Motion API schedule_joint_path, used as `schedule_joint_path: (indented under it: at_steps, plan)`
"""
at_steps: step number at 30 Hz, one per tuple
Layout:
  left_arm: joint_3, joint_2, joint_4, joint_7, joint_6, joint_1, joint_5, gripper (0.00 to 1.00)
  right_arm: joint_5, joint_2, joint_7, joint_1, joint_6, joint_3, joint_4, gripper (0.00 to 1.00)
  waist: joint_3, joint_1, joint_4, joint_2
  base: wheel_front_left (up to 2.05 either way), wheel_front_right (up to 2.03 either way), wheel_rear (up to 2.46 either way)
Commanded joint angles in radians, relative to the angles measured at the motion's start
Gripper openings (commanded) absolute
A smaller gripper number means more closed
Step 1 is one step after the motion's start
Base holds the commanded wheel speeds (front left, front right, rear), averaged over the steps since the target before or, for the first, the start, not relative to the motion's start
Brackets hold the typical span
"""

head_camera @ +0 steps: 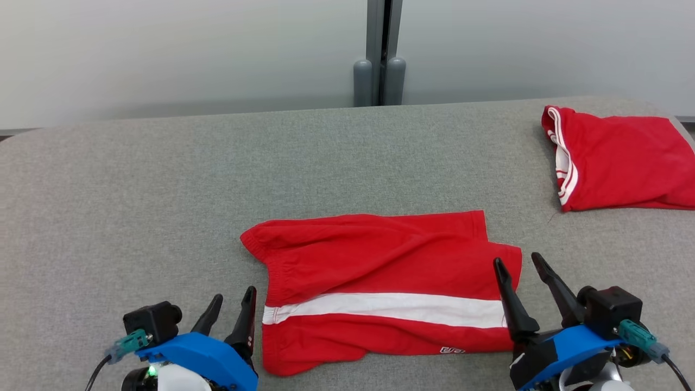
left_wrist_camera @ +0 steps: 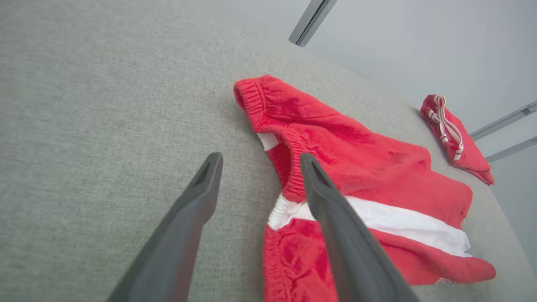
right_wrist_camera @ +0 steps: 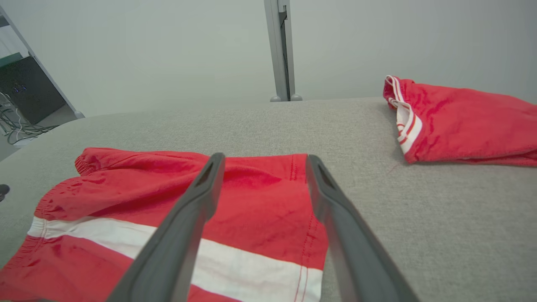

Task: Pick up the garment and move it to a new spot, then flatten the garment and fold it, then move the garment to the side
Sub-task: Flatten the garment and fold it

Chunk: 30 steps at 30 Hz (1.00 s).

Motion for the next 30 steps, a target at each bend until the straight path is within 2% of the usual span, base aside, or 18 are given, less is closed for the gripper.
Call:
schedule_joint_path:
  at_steps: [1, 6, 9, 11, 18, 24, 30]
  plan:
    - [0.017, -0.007, 0.007, -0.056, -0.023, 0.010, 0.005, 1.00, -0.012, -0.002, 0.007, 0.017, 0.000, -0.011, -0.010, 1.00, -0.011, 0.0000, 0.006, -0.0001, 0.00, 0.00, 0.00]
    - [0.052, -0.039, 0.054, -0.226, -0.080, 0.017, 0.029, 1.00, -0.025, -0.002, 0.017, 0.030, 0.000, -0.039, -0.024, 1.00, -0.044, 0.0000, 0.026, -0.0001, 0.00, 0.00, 0.00]
    - [0.074, -0.047, 0.081, -0.287, -0.104, 0.003, 0.094, 1.00, -0.024, -0.002, 0.024, 0.041, 0.000, -0.054, -0.033, 1.00, -0.065, 0.0000, 0.038, -0.0001, 0.00, 0.00, 0.00]
    - [0.094, -0.057, 0.085, -0.298, -0.121, 0.003, 0.152, 1.00, -0.025, -0.002, 0.030, 0.047, 0.000, -0.062, -0.037, 1.00, -0.078, 0.0000, 0.046, -0.0001, 0.00, 0.00, 0.00]
    - [0.280, -0.124, -0.026, -0.300, -0.176, 0.078, 0.439, 1.00, -0.019, -0.002, 0.034, 0.078, 0.000, -0.079, -0.046, 1.00, -0.110, 0.0000, 0.062, -0.0001, 0.00, 0.00, 0.00]
    - [0.389, -0.184, -0.031, -0.300, -0.254, 0.155, 0.573, 1.00, -0.011, -0.002, 0.028, 0.093, 0.000, -0.108, -0.044, 1.00, -0.127, 0.0000, 0.062, -0.0001, 0.00, 0.00, 0.00]
    - [0.430, -0.216, 0.016, -0.300, -0.295, 0.201, 0.654, 1.00, -0.012, -0.002, 0.020, 0.104, 0.000, -0.167, -0.050, 1.00, -0.143, 0.0000, 0.056, -0.0001, 0.00, 0.00, 0.00]
